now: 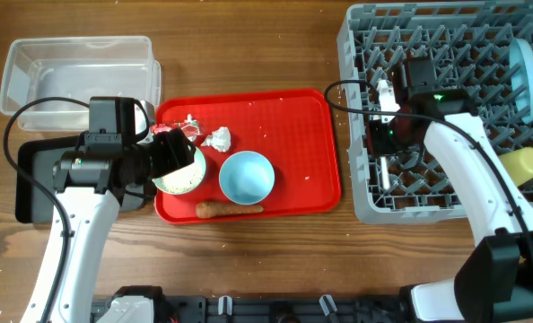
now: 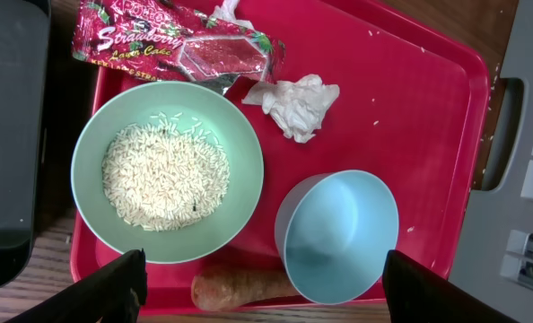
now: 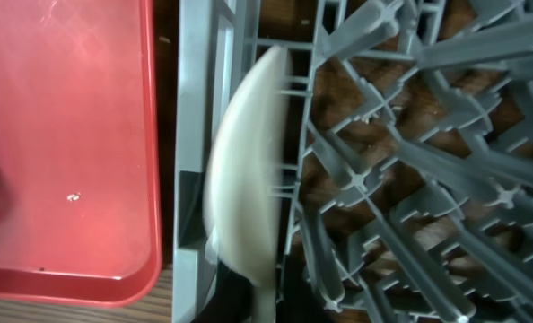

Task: Sort waste into correct bins and load items into the dishwasher rack
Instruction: 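Place the white spoon into the dish rack with the right gripper, then grasp the light-blue bowl with the right gripper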

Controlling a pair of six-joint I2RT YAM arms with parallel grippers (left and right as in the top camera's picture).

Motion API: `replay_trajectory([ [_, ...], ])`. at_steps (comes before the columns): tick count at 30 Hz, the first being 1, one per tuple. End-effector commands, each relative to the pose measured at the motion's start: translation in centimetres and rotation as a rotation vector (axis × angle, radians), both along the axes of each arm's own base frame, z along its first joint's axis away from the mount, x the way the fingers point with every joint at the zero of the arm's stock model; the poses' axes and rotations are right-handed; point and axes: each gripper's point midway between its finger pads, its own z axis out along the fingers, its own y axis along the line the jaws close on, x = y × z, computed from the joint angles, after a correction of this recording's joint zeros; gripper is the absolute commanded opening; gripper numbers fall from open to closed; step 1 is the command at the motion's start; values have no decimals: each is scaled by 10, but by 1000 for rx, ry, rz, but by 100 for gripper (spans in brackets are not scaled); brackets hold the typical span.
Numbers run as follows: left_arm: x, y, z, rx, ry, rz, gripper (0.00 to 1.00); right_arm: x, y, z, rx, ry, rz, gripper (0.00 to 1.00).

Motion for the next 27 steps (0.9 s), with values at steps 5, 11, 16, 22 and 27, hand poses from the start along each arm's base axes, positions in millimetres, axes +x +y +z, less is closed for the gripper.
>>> replay_trajectory([
  [5,3,4,6,9,-20,12,84,-2,5,-6,28,24,-49,44],
  [11,2,4,6,9,-18,12,84,21,32,47,159,-124,-3,52],
  [16,2,4,6,9,-18,12,84,22,92,63,282,-168,162,55],
  [22,2,4,6,11,-17,12,84,0,165,19,284,-45,301,56],
  [27,-4,33,-2,150,23,88,85,-18,207,-33,246,56,398,55],
])
